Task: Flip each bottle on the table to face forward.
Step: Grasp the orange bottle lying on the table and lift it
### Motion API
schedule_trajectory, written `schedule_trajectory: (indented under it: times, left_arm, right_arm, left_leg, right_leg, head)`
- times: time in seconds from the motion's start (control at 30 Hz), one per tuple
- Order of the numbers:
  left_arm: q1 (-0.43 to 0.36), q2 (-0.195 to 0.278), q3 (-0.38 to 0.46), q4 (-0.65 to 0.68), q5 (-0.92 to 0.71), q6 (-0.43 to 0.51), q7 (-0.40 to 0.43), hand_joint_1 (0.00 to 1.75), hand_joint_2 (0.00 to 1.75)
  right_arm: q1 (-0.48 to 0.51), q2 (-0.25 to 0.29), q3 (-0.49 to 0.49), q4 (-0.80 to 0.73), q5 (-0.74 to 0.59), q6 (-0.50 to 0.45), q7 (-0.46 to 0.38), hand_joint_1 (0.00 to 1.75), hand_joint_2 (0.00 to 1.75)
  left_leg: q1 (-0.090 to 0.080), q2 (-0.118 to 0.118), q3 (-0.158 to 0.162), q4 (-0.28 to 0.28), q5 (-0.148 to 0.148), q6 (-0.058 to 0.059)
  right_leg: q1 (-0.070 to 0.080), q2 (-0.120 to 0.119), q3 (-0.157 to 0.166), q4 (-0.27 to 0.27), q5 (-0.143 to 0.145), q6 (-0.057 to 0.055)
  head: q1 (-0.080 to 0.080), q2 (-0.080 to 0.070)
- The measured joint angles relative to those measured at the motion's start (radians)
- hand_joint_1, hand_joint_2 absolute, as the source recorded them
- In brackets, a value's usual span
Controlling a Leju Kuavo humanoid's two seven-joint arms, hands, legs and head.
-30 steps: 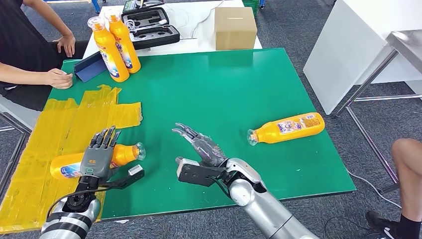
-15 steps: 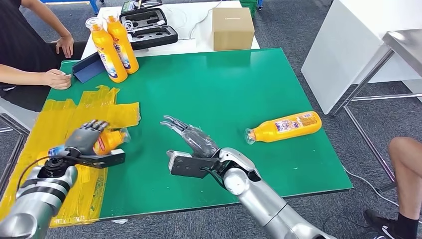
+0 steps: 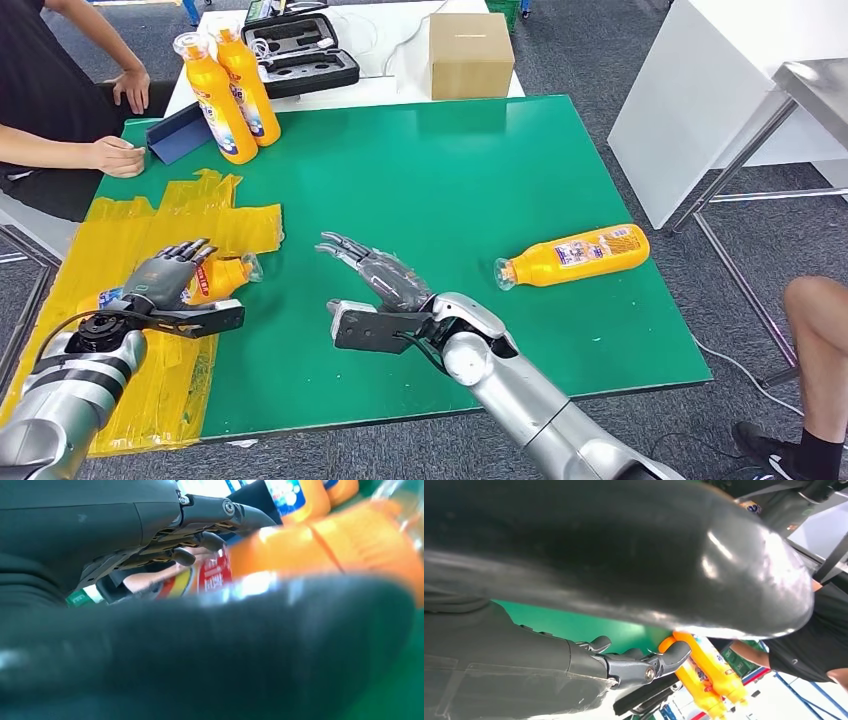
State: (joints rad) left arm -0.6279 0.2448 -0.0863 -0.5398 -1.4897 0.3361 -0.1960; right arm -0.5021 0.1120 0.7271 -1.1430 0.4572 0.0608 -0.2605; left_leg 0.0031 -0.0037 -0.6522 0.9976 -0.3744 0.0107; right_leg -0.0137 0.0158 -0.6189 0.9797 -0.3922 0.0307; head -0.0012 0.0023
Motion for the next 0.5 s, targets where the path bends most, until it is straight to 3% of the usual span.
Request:
schedule_trajectory:
  times: [0.3, 0.4, 0.5]
  left_arm:
    - [0.017, -0.002, 0.025, -0.01, 0.111, 0.039, -0.071, 0.0, 0.0]
    - [0.052, -0.026, 0.09, -0.079, 0.354, 0.071, -0.195, 0.0, 0.0]
    - [0.107, -0.086, 0.21, -0.236, 0.75, -0.024, -0.32, 0.0, 0.0]
  right_arm:
    - [0.0, 0.0, 0.004, 0.01, 0.0, -0.003, 0.0, 0.0, 0.0]
    - [0.005, -0.002, 0.001, 0.01, 0.011, -0.029, 0.002, 0.0, 0.0]
    - [0.025, -0.009, -0.013, 0.01, 0.047, -0.075, 0.011, 0.0, 0.0]
  left_leg:
    - [0.0, 0.0, 0.0, 0.0, 0.0, 0.0]
    - [0.0, 0.0, -0.001, 0.0, 0.0, 0.0]
    - [0.0, 0.0, -0.002, 0.0, 0.0, 0.0]
  right_leg:
    - [0.0, 0.0, -0.001, 0.0, 0.0, 0.0]
    - [0.0, 0.0, -0.002, 0.0, 0.0, 0.0]
    - [0.0, 0.0, -0.003, 0.0, 0.0, 0.0]
  head:
    - [0.0, 0.0]
    - [0.0, 0.0]
    - [0.0, 0.0]
